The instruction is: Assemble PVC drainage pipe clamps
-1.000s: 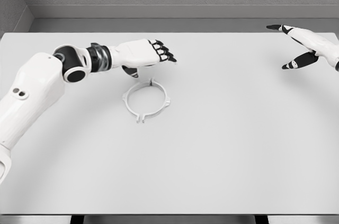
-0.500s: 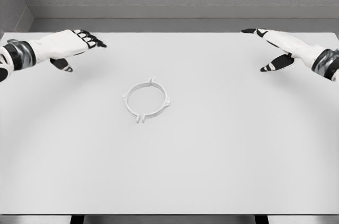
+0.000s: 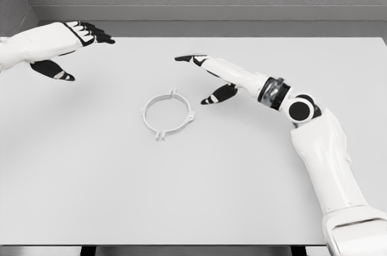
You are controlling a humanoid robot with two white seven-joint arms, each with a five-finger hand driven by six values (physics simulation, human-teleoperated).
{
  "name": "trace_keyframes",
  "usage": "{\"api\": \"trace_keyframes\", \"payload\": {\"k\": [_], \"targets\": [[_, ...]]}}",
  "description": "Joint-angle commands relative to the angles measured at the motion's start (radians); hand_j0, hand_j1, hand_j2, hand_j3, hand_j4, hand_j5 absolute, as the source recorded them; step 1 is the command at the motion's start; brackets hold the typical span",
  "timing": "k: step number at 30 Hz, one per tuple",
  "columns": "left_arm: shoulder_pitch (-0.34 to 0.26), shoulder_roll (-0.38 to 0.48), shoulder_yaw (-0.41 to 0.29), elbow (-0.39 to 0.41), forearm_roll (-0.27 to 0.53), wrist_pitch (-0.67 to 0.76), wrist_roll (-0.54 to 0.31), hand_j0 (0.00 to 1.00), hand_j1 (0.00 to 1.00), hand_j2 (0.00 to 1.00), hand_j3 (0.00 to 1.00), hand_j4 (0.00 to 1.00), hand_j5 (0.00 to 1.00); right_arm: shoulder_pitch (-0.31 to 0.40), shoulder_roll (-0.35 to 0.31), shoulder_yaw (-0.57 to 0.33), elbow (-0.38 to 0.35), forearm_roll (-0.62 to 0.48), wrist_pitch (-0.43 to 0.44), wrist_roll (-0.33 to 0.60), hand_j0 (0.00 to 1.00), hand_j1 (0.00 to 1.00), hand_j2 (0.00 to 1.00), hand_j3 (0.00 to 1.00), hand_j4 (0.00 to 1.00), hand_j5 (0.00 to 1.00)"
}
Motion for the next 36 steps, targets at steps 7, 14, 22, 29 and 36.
{"api": "trace_keyframes", "payload": {"k": [7, 14, 22, 29, 36], "targets": [[0.113, -0.01, 0.091, -0.079, 0.186, 0.002, -0.103, 1.0, 1.0, 1.0, 1.0, 1.0, 1.0, 0.002, 0.003, 0.007, 0.083, -0.008, 0.003, -0.001, 1.0, 1.0, 1.0, 1.0, 1.0, 1.0], [0.147, 0.003, 0.126, -0.079, 0.186, 0.002, -0.103, 1.0, 1.0, 1.0, 1.0, 1.0, 1.0, 0.005, 0.003, 0.005, 0.143, -0.008, 0.003, -0.001, 1.0, 1.0, 1.0, 1.0, 1.0, 1.0], [0.146, 0.001, 0.126, -0.079, 0.186, 0.002, -0.103, 1.0, 1.0, 1.0, 1.0, 1.0, 1.0, -0.008, 0.017, 0.027, 0.143, -0.006, 0.003, -0.001, 1.0, 1.0, 1.0, 1.0, 1.0, 1.0], [0.147, 0.0, 0.126, -0.079, 0.186, 0.002, -0.103, 1.0, 1.0, 1.0, 1.0, 1.0, 1.0, -0.023, 0.021, 0.042, 0.143, -0.006, 0.003, -0.001, 1.0, 1.0, 1.0, 1.0, 1.0, 1.0], [0.147, -0.002, 0.126, -0.079, 0.186, 0.002, -0.103, 1.0, 1.0, 1.0, 1.0, 1.0, 1.0, -0.029, 0.031, 0.045, 0.143, -0.006, 0.003, -0.001, 1.0, 1.0, 1.0, 1.0, 1.0, 1.0]]}}
